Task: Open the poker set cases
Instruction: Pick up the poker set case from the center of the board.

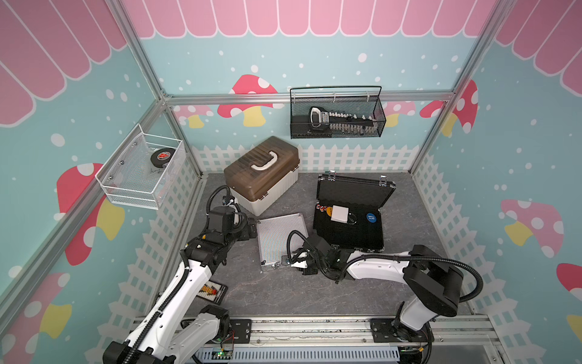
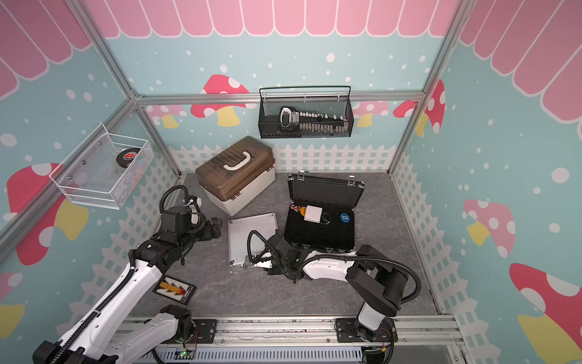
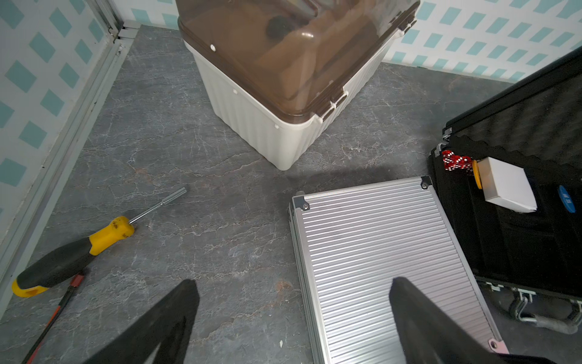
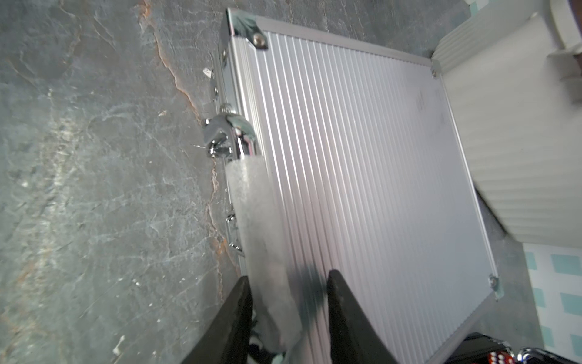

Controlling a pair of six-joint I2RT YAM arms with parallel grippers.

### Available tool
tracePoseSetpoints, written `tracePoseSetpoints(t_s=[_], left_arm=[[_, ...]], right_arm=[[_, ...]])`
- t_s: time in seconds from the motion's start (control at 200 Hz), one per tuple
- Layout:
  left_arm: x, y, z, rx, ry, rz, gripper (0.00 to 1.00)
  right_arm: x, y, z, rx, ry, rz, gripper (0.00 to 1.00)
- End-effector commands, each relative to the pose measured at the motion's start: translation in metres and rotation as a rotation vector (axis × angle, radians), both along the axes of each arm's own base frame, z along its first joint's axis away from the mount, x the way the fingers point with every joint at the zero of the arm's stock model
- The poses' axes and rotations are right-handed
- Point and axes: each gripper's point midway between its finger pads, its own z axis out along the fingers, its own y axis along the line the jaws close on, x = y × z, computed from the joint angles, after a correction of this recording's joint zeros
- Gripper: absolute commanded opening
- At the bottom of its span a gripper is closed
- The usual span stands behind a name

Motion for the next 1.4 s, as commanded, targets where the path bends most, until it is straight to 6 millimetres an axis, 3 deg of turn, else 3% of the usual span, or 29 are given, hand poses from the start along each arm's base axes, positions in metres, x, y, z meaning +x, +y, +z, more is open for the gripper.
tracePoseSetpoints(t_s=[0.0,0.295,0.49,0.605,0.75,0.905,1.1,1.396], left_arm=[[0.002,0.005,0.004,0.021,-0.027,0.007,0.96],[0.003,0.009,0.016,0.048,-0.062,-0.002,0.96],[-0.002,0.004,0.032,0.152,-0.124,-0.121,0.95],[-0.007,-0.014,0.049,0.221,-0.181,-0.253,0.94],[-0.027,-0.061,0.06,0.324,-0.219,-0.572,0.93],[-0.073,-0.108,0.043,0.503,-0.275,-0.972,0.97],[-0.15,-0.142,0.015,0.505,-0.352,-1.48,0.98],[-0.148,-0.154,-0.026,0.618,-0.214,-1.591,0.96]], right_arm=[[0.001,-0.001,-0.009,-0.035,-0.015,-0.021,0.25],[0.0,-0.005,0.01,0.035,-0.07,-0.083,0.01],[0.001,-0.009,0.046,0.162,-0.143,-0.135,0.0],[0.003,-0.012,0.068,0.217,-0.218,-0.155,0.0],[0.005,-0.016,0.088,0.266,-0.287,-0.174,0.0],[0.003,-0.021,0.103,0.324,-0.353,-0.185,0.0],[-0.002,-0.027,0.118,0.405,-0.428,-0.187,0.0],[-0.007,-0.038,0.14,0.48,-0.542,-0.201,0.0]])
